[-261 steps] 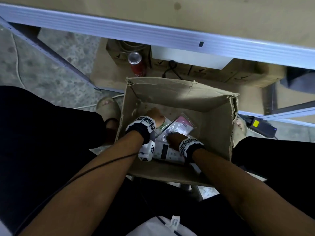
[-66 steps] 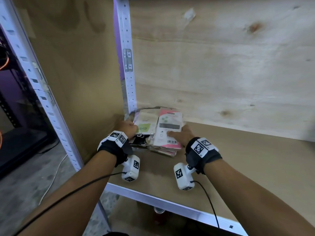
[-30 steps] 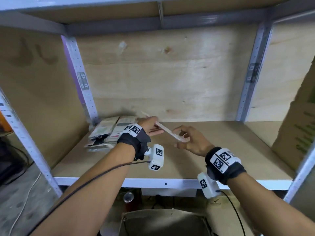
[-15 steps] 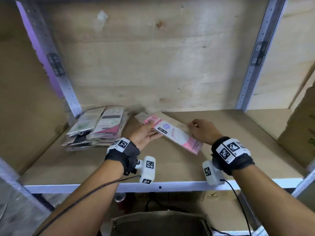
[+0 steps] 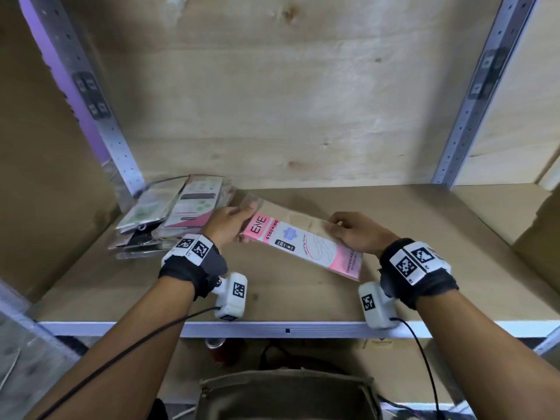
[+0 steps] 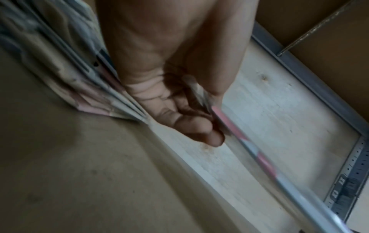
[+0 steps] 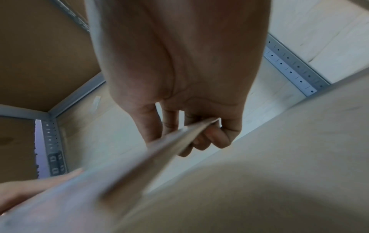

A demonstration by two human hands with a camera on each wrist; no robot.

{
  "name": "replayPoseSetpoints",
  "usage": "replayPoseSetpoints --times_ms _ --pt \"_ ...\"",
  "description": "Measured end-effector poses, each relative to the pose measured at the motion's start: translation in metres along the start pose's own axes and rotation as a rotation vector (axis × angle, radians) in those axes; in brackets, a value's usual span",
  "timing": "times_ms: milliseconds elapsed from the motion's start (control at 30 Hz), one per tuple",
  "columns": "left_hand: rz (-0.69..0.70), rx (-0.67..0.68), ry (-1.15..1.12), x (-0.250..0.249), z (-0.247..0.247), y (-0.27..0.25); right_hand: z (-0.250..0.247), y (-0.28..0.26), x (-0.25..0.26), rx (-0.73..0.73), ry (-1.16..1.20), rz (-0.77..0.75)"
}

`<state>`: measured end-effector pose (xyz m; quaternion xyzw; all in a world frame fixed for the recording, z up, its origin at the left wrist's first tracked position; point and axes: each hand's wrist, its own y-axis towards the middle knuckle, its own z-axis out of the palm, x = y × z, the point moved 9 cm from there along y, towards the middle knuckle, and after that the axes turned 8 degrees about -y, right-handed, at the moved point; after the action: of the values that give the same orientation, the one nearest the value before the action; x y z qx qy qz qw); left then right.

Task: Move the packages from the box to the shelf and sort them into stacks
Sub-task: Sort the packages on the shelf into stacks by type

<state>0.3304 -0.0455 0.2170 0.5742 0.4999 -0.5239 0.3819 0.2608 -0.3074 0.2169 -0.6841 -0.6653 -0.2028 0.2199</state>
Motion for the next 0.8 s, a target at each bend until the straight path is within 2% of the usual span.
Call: replayPoseSetpoints --times_ms 167,233,300,400,467,567,633,733,800 --pt "-0.097 0.068 0.18 0.002 -0.003 0.001 0.005 0.002 0.003 0.037 0.025 -0.049" --pt "-0.106 0.055 0.247 0.004 -0.003 0.004 0.005 -0.001 0.002 0.049 0.032 -0.053" --pt "-0.042 0.005 0.324 0.0 -0.003 0.007 0.005 -0.004 0.001 0.046 0.047 -0.052" --pt "0.078 -0.075 0.339 -0.011 0.002 0.009 0.0 -0.007 -0.005 0.028 0.074 -0.045" --pt "0.109 -0.115 0.341 -0.015 0.005 0.01 -0.002 -0.01 -0.007 0.029 0.118 -0.043" --pt "0.04 -0.059 -0.158 -0.017 0.019 0.01 -0.006 -0.015 -0.011 0.038 0.259 -0.033" --pt "-0.014 0.009 -0.414 -0.021 0.029 0.012 -0.009 -0.018 -0.012 0.03 0.374 -0.033" --pt "-0.089 0.124 -0.579 -0.026 0.045 0.014 -0.014 -0.02 -0.008 -0.002 0.491 -0.044" --pt "-0.065 0.13 -0.581 -0.028 0.044 0.016 -0.017 -0.019 -0.007 -0.017 0.536 -0.033"
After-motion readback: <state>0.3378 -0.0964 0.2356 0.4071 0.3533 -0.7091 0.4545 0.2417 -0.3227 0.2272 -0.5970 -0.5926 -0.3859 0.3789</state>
